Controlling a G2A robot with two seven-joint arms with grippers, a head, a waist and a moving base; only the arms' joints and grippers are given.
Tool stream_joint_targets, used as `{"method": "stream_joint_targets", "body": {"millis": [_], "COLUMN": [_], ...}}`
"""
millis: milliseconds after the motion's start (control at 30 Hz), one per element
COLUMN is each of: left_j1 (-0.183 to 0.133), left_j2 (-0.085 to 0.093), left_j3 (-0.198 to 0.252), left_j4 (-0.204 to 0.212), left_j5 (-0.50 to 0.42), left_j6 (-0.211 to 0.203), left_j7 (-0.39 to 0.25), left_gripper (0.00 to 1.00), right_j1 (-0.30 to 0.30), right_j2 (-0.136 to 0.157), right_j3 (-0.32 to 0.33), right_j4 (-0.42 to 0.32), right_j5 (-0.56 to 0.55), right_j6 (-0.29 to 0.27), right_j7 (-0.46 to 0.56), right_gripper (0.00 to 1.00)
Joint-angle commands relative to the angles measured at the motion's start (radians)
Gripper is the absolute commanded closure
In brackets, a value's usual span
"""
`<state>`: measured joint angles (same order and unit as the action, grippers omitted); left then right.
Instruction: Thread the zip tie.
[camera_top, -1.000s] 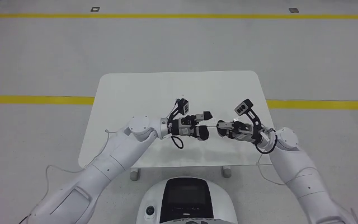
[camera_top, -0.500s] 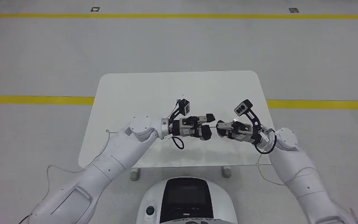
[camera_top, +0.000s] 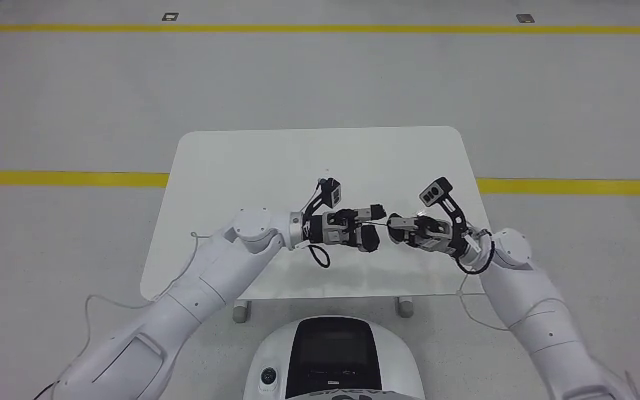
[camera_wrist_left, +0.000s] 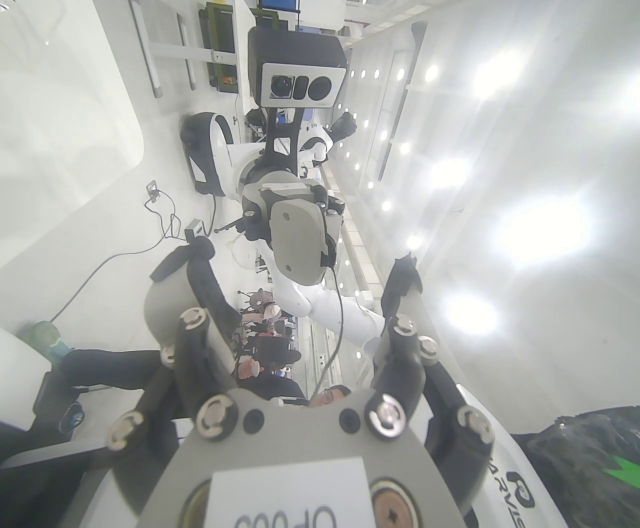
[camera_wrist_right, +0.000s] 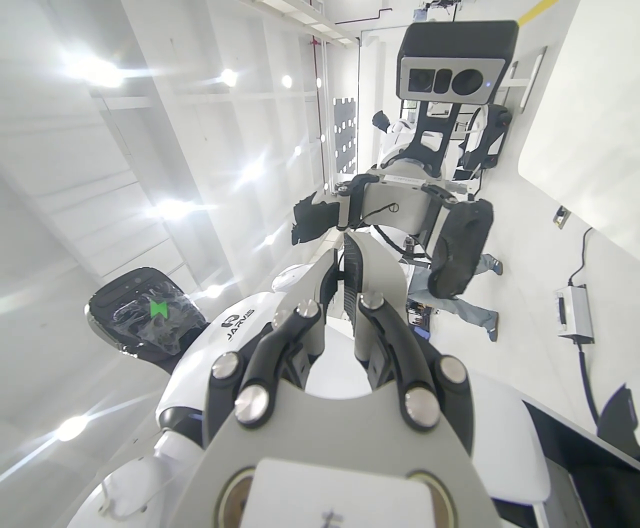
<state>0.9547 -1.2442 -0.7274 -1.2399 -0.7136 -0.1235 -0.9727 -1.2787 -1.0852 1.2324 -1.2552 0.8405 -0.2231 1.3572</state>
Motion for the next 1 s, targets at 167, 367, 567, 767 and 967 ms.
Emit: {"method": "stream_joint_targets", "body": {"millis": [167,367,567,767,967], "left_j1": [-0.001,0.001,0.0,0.0,-0.001], "left_j2": [-0.002,-0.003,-0.004,-0.006,-0.008], "left_j3": [-0.001,-0.004,-0.005,-0.005,-0.005], "left_j4": [0.002,0.006,0.009,0.014,0.017], "left_j5": [0.002,0.003,0.004,0.006,0.012], "left_j6": [0.002,0.001,0.003,0.004,0.005], "left_j7": [-0.003,-0.004,-0.007,-0.006,0.0], "left_gripper": [0.31,0.42,0.48,0.49,0.49], "right_j1": [0.004,0.006,0.009,0.013,0.018], "right_j2": [-0.002,-0.003,-0.003,-0.003,-0.003], "right_j3": [-0.003,-0.002,0.0,0.001,-0.002], "right_j4": [0.006,0.013,0.018,0.026,0.033], "right_j5": [-0.007,-0.016,-0.022,-0.035,-0.055], "right_j6": [0.003,0.008,0.014,0.022,0.03], "right_j7": [-0.004,-0.014,-0.017,-0.022,-0.035], "right_gripper": [1.0,1.0,1.0,1.0,1.0]}}
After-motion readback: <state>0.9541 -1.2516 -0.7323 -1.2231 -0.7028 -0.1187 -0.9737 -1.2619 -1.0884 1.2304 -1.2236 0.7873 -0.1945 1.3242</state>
